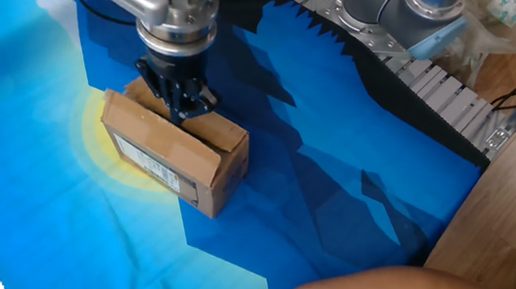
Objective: Open a box
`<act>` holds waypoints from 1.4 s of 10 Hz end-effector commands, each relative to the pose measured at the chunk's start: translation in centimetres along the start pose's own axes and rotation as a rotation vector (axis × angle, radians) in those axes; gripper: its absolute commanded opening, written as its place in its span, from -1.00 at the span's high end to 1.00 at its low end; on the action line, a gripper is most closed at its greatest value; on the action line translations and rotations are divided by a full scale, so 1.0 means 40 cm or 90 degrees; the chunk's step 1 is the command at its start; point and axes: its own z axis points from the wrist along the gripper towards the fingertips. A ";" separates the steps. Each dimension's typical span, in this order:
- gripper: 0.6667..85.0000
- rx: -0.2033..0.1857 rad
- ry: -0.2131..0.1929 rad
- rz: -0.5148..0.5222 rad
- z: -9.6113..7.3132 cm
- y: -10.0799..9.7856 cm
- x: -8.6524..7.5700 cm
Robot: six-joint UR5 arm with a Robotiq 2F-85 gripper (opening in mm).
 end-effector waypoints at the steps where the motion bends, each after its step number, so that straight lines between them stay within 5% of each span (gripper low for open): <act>1: 0.98 -0.003 -0.023 -0.001 0.025 0.013 -0.026; 8: 0.98 0.011 -0.004 -0.024 -0.018 0.043 -0.146; 14: 0.98 -0.003 -0.042 -0.048 0.033 0.042 -0.246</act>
